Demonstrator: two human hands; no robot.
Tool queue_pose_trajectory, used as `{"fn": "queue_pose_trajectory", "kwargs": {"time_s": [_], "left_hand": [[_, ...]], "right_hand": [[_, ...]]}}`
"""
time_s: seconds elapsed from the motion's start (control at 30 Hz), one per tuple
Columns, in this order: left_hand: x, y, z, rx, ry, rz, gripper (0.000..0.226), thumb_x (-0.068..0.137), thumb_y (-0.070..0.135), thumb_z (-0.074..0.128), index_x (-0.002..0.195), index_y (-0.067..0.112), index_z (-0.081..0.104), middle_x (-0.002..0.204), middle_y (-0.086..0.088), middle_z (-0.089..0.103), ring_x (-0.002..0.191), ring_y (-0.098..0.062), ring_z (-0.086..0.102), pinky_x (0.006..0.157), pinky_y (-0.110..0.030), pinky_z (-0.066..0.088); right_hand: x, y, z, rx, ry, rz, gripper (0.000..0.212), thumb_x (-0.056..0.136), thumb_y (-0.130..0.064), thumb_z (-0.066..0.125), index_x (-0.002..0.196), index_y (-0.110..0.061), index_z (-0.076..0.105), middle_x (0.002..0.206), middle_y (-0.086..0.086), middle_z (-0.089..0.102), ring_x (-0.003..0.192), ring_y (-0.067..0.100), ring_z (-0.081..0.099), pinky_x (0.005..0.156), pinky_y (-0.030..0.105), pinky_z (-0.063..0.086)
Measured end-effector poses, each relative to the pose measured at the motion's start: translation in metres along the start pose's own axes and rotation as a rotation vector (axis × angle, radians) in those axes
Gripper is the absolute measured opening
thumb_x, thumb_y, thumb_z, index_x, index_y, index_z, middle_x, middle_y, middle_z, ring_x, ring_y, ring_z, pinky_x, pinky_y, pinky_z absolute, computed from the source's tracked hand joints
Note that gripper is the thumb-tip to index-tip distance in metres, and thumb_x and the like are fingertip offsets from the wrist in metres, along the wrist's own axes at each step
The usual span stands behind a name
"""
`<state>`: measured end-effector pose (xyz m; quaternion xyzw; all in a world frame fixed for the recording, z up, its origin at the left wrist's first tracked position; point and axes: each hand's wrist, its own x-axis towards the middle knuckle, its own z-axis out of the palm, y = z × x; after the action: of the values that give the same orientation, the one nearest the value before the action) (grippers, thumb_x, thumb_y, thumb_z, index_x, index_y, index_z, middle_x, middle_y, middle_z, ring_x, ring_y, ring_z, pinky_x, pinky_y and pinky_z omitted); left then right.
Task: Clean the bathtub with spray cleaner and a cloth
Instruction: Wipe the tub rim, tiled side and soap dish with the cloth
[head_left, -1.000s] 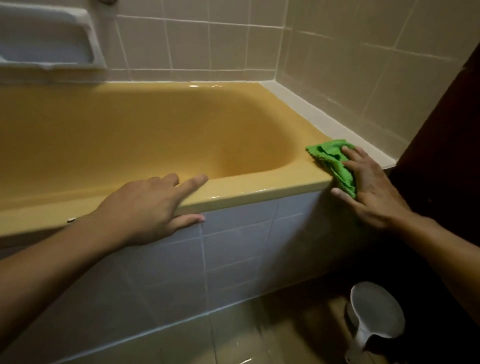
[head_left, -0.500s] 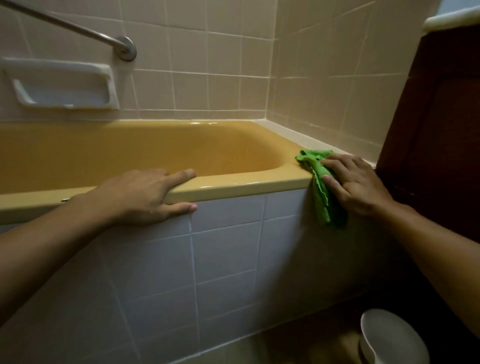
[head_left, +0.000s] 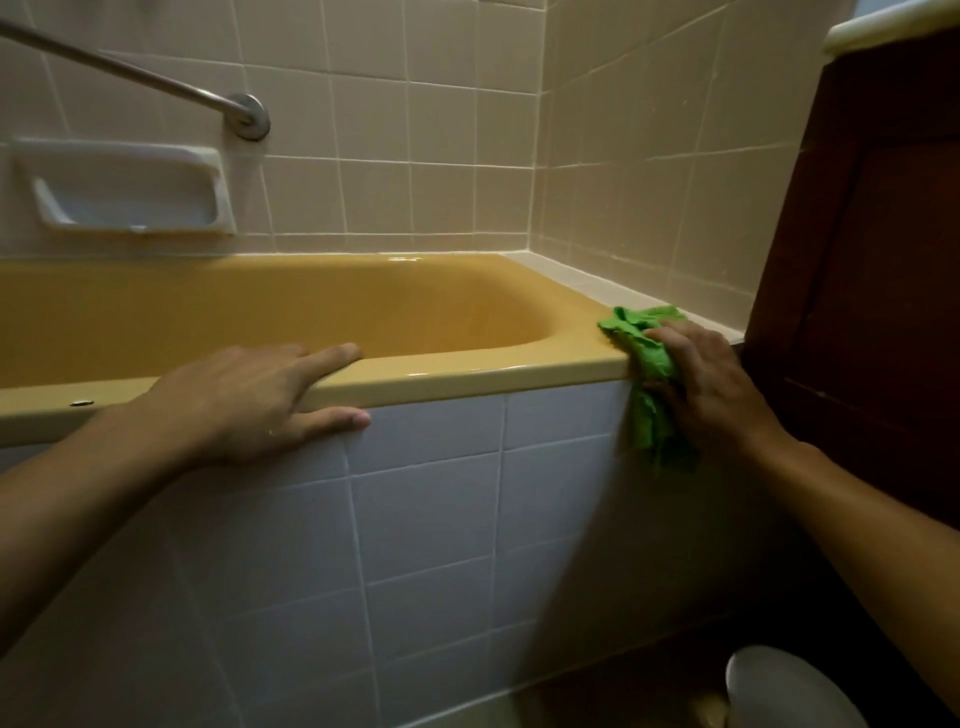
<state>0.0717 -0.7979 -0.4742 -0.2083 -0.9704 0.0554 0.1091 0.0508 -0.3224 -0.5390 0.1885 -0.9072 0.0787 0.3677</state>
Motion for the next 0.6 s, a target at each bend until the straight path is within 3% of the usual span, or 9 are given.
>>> {"fn": "queue_pose_trajectory", "kwargs": {"time_s": [0.17,0.27,0.47,0.6], "left_hand": [[0.002,0.000,0.001,0.010,-0.008,-0.009,0.111,0.058,0.100,-0.003,0.157,0.052,0.009,0.133,0.006,0.054,0.118,-0.021,0.056,0.092,-0.036,0.044],[0.005,0.000,0.002,0.011,-0.009,-0.002,0.112,0.059,0.100,0.000,0.158,0.050,0.011,0.135,0.005,0.054,0.119,-0.021,0.055,0.089,-0.035,0.040],[0.006,-0.002,0.003,0.030,-0.007,0.023,0.110,0.061,0.101,0.000,0.157,0.049,0.010,0.140,0.003,0.053,0.123,-0.024,0.055,0.099,-0.039,0.046],[0.005,-0.002,0.007,0.047,0.039,0.054,0.098,0.069,0.100,0.001,0.154,0.050,0.011,0.137,0.002,0.054,0.121,-0.027,0.057,0.099,-0.043,0.049]], "right_hand": [[-0.004,0.000,0.003,0.020,0.065,0.002,0.053,0.102,-0.037,0.050,0.149,-0.014,0.040,0.149,0.016,0.039,0.135,0.039,0.037,0.110,0.057,0.039],[-0.004,-0.012,0.008,0.044,0.101,-0.030,0.051,0.103,-0.032,0.044,0.147,-0.008,0.046,0.148,0.020,0.044,0.136,0.041,0.040,0.108,0.058,0.043],[0.027,-0.071,0.015,-0.023,-0.002,-0.179,0.062,0.100,-0.050,0.045,0.148,-0.011,0.045,0.145,0.016,0.051,0.127,0.033,0.044,0.105,0.051,0.040],[0.045,-0.115,0.027,-0.175,-0.031,-0.183,0.071,0.101,-0.065,0.032,0.149,-0.014,0.042,0.146,0.013,0.052,0.128,0.032,0.049,0.109,0.047,0.037]]}}
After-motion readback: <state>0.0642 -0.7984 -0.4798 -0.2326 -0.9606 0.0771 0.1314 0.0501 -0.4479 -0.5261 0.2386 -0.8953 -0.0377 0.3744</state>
